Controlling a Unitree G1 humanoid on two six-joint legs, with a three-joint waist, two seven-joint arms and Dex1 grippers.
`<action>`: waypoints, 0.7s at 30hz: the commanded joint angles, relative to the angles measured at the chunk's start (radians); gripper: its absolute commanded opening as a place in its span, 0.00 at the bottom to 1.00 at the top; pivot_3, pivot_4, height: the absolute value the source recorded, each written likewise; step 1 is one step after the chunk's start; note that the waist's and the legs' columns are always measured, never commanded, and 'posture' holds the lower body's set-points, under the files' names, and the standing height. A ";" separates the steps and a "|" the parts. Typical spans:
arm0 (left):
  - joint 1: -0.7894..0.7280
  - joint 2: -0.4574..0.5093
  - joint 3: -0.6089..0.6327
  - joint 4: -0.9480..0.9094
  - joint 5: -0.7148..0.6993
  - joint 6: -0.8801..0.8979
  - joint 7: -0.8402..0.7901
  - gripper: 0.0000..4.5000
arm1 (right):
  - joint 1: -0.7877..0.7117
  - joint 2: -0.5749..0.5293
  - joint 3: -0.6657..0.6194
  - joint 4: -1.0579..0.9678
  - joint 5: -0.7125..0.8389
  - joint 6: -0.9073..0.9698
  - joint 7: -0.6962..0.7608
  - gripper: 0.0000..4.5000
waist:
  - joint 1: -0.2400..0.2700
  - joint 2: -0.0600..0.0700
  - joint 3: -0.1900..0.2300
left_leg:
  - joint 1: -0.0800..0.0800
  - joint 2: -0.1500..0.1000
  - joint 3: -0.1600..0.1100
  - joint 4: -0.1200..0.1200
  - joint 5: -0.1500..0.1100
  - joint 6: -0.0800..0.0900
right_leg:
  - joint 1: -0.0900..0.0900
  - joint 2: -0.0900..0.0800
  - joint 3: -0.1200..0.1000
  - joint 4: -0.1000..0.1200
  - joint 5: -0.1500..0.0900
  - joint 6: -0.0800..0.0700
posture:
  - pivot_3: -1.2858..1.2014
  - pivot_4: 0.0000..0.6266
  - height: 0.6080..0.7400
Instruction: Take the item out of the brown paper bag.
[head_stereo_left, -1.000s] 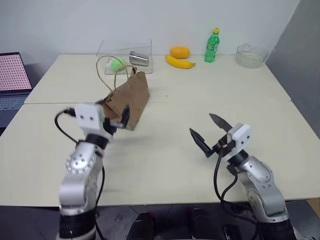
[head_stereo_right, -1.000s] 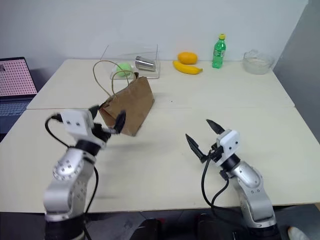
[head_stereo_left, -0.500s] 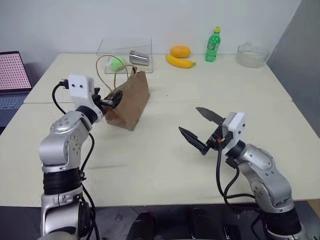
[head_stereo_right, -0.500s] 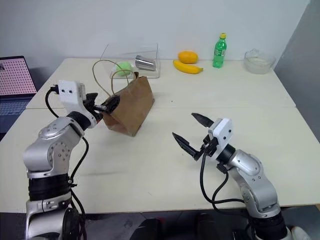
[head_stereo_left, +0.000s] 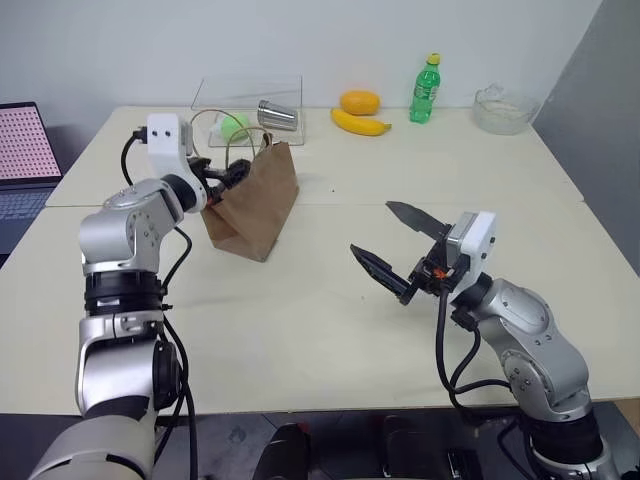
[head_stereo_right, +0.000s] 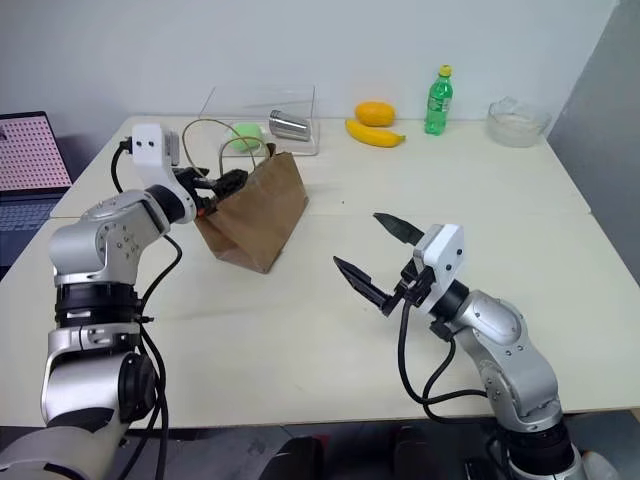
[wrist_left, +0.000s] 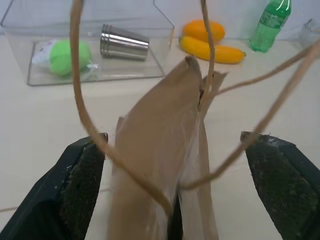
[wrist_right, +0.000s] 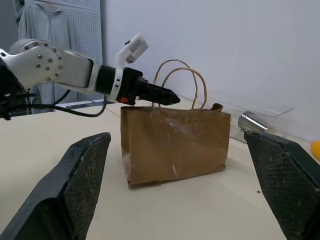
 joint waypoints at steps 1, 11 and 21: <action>-0.080 0.038 -0.002 0.074 0.032 -0.086 -0.033 0.99 | -0.032 -0.038 -0.021 -0.074 0.094 0.052 0.051 1.00 | 0.000 0.000 0.000 | 0.000 0.000 0.000 0.000 0.000 0.000 | 0.000 0.000 0.000 0.000 0.000 0.000 | 0.52 0.24 1.00; -0.239 0.061 -0.077 0.346 0.109 -0.194 -0.190 0.99 | -0.097 -0.151 -0.033 -0.092 0.210 0.136 0.142 1.00 | -0.001 0.000 0.000 | -0.001 -0.001 0.000 0.000 0.000 0.001 | 0.000 0.000 -0.001 0.000 0.000 0.000 | 0.52 0.24 1.00; -0.437 0.090 -0.101 0.663 0.179 -0.330 -0.274 0.99 | -0.100 -0.152 -0.028 -0.086 0.201 0.140 0.130 1.00 | -0.006 -0.002 0.001 | -0.002 -0.001 0.000 0.000 0.000 0.001 | -0.001 0.000 -0.001 0.000 0.000 0.001 | 0.52 0.24 1.00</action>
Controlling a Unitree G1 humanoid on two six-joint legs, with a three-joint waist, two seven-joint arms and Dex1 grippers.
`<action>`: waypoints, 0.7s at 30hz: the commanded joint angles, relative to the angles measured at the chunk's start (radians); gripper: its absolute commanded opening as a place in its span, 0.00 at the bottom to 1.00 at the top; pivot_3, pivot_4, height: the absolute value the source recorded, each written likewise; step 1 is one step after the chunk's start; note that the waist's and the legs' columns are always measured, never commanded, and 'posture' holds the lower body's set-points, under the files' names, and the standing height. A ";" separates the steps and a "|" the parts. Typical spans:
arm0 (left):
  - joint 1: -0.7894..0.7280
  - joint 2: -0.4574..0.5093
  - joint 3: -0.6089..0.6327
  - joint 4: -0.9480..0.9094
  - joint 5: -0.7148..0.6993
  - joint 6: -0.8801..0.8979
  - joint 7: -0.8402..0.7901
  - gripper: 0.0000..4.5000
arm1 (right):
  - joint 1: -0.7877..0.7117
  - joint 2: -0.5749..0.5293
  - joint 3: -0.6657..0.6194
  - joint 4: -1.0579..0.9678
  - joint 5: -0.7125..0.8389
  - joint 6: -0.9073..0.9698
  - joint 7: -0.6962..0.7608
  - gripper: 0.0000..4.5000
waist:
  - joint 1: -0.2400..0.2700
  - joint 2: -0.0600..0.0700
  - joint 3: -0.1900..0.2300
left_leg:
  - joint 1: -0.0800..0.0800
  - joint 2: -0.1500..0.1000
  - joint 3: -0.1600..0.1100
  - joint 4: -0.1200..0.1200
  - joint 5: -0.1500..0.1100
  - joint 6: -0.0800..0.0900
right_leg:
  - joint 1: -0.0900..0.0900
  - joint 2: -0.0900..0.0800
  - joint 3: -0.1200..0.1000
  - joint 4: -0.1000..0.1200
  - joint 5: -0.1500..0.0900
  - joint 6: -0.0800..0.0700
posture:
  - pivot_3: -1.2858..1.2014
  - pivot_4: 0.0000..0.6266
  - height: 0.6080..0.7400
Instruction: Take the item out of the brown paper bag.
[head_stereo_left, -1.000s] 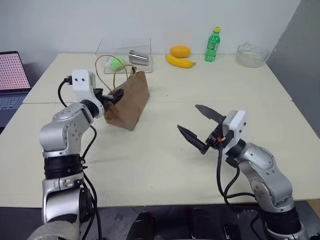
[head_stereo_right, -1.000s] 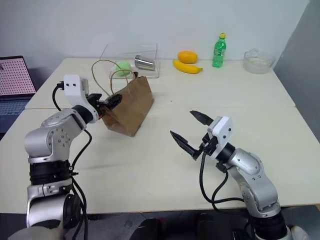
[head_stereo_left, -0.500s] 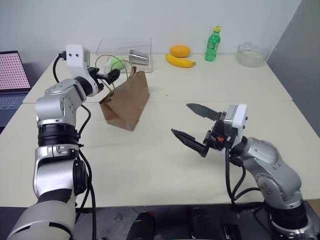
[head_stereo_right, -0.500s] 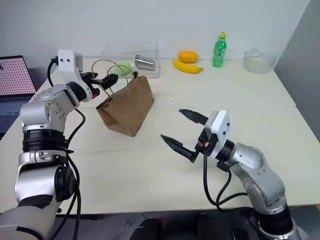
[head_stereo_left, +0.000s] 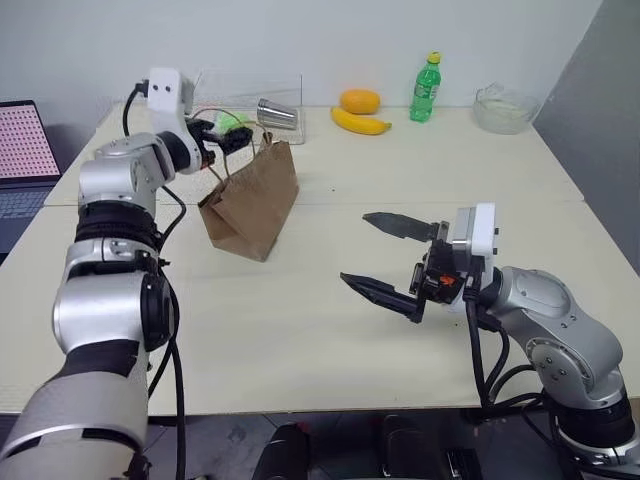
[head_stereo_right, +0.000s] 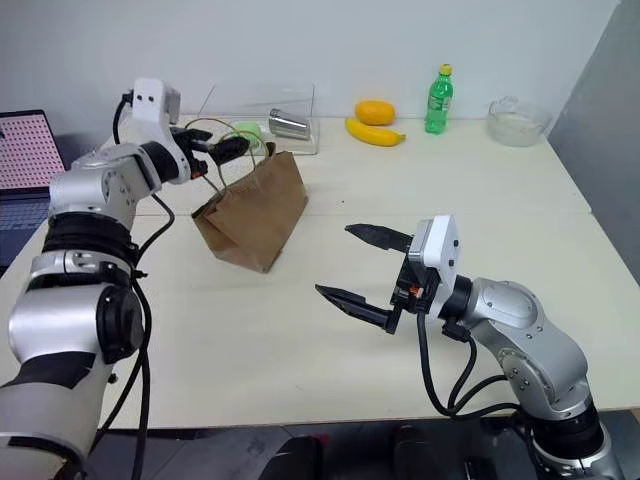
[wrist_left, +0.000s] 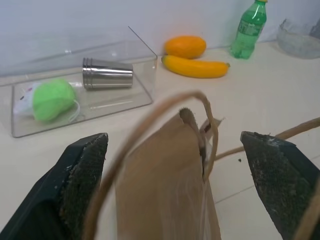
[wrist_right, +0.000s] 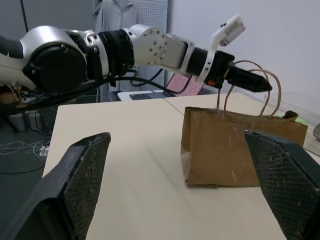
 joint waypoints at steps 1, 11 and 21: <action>-0.063 0.032 -0.010 0.069 0.037 -0.050 -0.040 0.99 | -0.013 -0.005 -0.014 -0.028 0.005 -0.002 -0.004 1.00 | -0.003 0.000 0.000 | 0.000 0.000 0.000 0.000 0.000 0.000 | 0.000 0.000 0.000 0.000 0.000 0.000 | 0.52 0.24 1.00; -0.131 0.030 -0.048 0.189 0.119 -0.089 -0.113 0.60 | -0.009 -0.006 -0.018 -0.034 0.004 0.004 -0.013 1.00 | -0.012 0.000 0.000 | -0.002 0.000 0.000 0.000 0.000 0.000 | -0.002 0.000 0.000 0.002 0.000 0.000 | 0.52 0.24 1.00; -0.163 0.018 -0.038 0.251 0.157 -0.188 -0.074 0.01 | 0.012 -0.007 -0.022 -0.052 0.010 0.012 -0.034 1.00 | -0.016 0.000 0.000 | -0.002 0.000 0.000 0.000 0.000 0.000 | -0.004 0.000 0.001 0.003 0.000 0.000 | 0.52 0.24 1.00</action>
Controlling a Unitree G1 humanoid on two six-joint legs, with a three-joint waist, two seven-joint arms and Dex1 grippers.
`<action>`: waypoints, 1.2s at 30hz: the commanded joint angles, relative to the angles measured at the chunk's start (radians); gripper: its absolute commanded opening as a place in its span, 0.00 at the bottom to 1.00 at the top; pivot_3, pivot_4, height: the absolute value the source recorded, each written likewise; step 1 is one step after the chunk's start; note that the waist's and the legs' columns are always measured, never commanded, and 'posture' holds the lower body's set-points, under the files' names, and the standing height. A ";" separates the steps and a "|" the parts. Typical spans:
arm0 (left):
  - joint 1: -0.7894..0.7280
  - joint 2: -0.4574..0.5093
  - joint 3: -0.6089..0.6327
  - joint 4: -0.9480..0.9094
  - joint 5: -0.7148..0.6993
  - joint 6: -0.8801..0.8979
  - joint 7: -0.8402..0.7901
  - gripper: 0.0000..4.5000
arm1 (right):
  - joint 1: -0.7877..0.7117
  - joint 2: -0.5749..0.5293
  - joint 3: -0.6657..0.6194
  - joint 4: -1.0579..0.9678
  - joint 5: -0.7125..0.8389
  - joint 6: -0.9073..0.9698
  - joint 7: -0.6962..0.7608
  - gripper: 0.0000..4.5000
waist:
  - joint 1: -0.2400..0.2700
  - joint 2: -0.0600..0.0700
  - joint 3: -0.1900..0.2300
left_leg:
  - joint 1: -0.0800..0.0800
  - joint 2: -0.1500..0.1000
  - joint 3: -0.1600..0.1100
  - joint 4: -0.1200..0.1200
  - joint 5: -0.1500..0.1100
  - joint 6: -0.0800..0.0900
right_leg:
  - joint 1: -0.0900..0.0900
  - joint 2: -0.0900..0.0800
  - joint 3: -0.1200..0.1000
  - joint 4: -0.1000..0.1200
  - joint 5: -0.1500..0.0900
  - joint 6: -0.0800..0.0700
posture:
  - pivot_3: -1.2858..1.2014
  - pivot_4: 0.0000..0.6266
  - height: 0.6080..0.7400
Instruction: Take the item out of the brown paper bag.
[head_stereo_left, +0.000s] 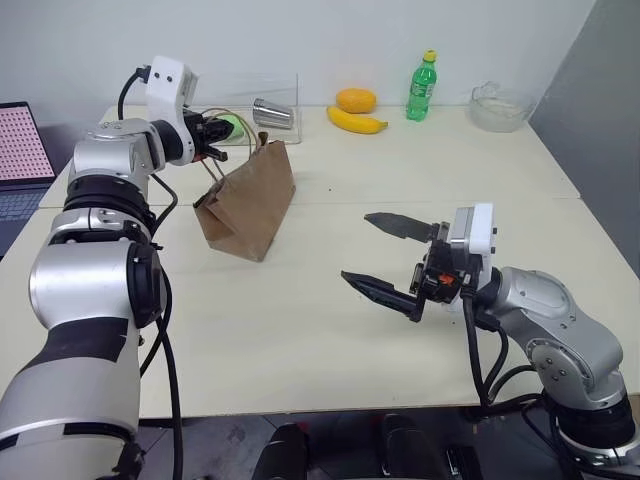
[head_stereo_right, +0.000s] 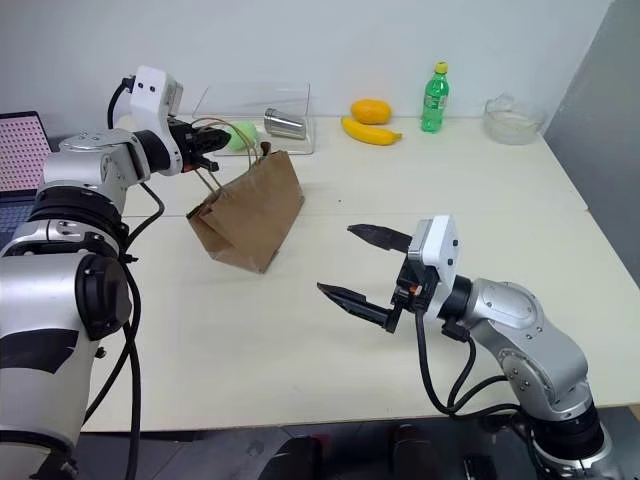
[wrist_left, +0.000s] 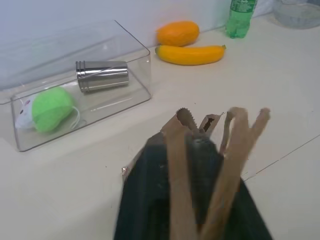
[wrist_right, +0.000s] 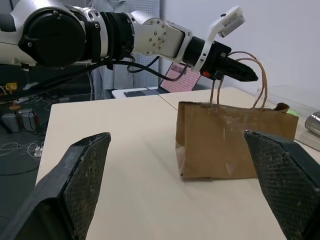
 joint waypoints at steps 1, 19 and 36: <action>-0.044 0.003 0.011 0.002 0.014 -0.050 0.010 0.01 | 0.006 -0.006 -0.021 -0.051 0.010 -0.001 -0.011 1.00 | 0.000 0.000 0.000 | 0.000 0.000 0.000 0.000 0.000 0.000 | 0.000 0.000 0.000 0.000 0.000 0.000 | 0.52 0.24 1.00; -0.186 -0.037 -0.044 0.048 0.125 -0.297 -0.256 0.01 | 0.068 -0.034 -0.054 -0.114 0.045 0.038 -0.043 1.00 | 0.000 -0.001 0.001 | -0.002 0.000 0.000 0.001 0.000 0.000 | -0.001 0.000 0.000 0.000 0.000 0.000 | 0.52 0.24 1.00; -0.225 -0.208 -0.105 0.060 0.211 -0.437 -0.347 0.01 | 0.202 -0.036 -0.080 -0.266 0.032 0.071 -0.193 1.00 | -0.002 -0.001 0.001 | -0.014 -0.001 -0.002 0.007 0.000 0.000 | -0.010 0.000 -0.001 0.003 0.000 0.000 | 0.52 0.24 1.00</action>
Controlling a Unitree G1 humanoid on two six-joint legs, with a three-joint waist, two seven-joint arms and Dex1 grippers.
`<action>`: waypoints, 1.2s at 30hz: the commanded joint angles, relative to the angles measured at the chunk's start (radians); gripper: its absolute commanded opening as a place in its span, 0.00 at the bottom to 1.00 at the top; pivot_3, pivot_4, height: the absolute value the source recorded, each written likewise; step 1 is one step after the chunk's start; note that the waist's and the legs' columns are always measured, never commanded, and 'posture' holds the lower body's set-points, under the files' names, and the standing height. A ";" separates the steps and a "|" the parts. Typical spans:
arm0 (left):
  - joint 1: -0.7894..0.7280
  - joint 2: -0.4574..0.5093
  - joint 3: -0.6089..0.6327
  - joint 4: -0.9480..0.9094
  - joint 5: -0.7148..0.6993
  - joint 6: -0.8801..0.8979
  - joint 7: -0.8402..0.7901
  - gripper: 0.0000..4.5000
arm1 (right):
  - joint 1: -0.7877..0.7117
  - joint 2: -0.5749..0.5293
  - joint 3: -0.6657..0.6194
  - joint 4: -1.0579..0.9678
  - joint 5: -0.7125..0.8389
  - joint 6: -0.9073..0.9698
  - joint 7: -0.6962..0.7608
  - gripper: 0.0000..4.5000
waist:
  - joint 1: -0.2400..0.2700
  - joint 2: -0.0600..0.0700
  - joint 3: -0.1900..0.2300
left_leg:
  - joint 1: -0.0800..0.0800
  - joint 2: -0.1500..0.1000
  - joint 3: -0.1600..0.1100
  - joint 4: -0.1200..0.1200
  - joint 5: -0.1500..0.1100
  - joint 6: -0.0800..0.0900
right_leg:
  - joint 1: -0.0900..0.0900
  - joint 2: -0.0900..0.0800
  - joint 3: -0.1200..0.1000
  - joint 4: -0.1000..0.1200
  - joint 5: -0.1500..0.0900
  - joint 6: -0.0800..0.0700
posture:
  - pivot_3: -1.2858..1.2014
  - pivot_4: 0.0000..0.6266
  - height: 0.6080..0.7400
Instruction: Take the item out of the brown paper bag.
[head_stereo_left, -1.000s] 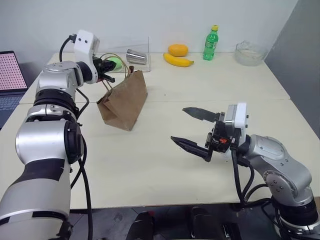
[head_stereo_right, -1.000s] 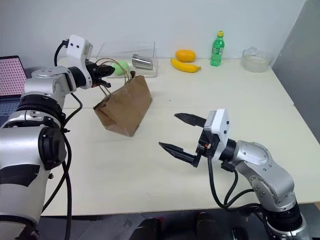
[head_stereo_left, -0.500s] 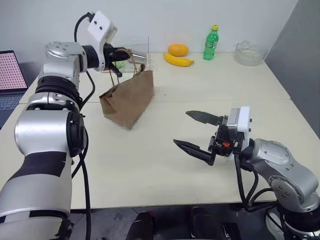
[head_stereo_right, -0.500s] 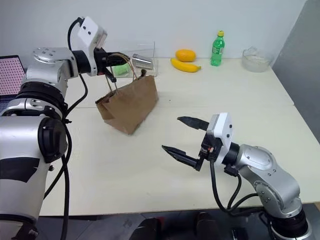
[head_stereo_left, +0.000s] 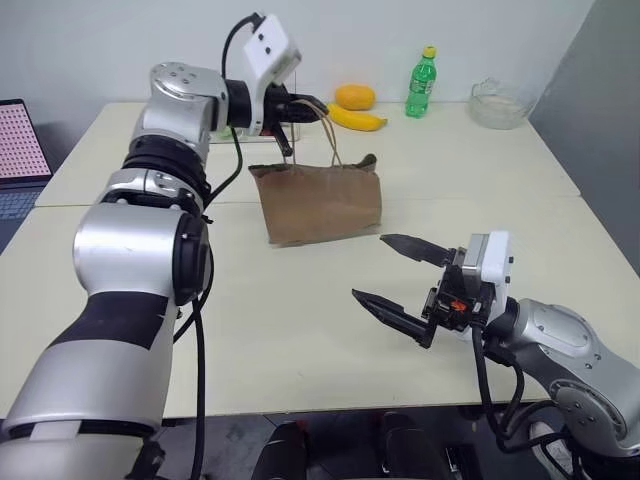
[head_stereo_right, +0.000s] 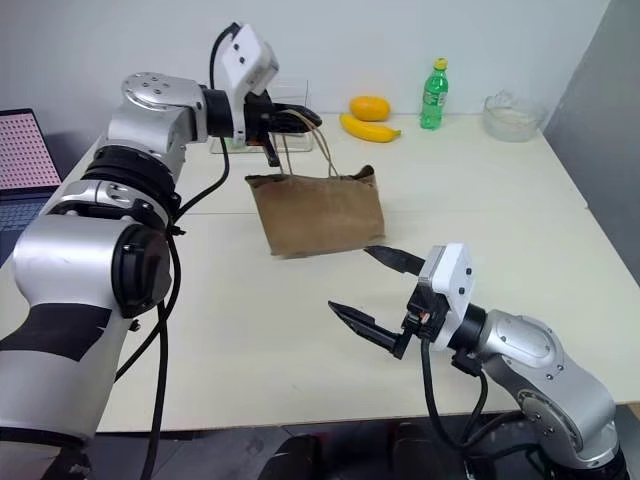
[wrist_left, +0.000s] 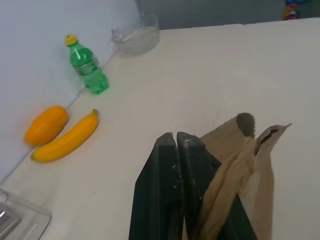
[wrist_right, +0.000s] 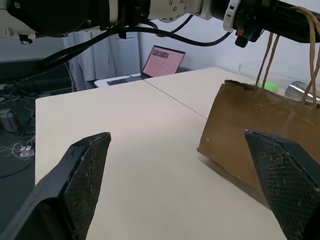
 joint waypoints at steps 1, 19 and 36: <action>-0.033 -0.010 -0.016 -0.013 0.033 -0.098 0.054 0.01 | 0.018 0.010 -0.025 -0.065 -0.026 -0.018 -0.060 1.00 | 0.000 0.000 0.000 | 0.000 0.000 0.000 0.000 0.000 0.000 | 0.000 0.000 0.000 0.000 0.000 0.000 | 0.52 0.24 1.00; -0.012 -0.065 -0.037 0.002 0.070 -0.102 0.061 0.01 | 0.009 -0.065 -0.212 -0.195 0.124 0.188 -0.329 1.00 | 0.000 0.000 0.000 | -0.001 -0.001 0.000 0.003 0.000 0.001 | 0.000 0.000 0.001 0.002 0.000 0.000 | 0.52 0.24 1.00; -0.047 -0.059 -0.013 -0.002 0.059 0.012 0.078 0.01 | -0.039 -0.086 -0.222 -0.127 0.123 0.168 -0.337 1.00 | 0.000 0.000 0.000 | -0.001 -0.001 0.000 0.006 0.000 0.001 | 0.001 0.000 0.001 0.005 0.000 0.000 | 0.52 0.24 1.00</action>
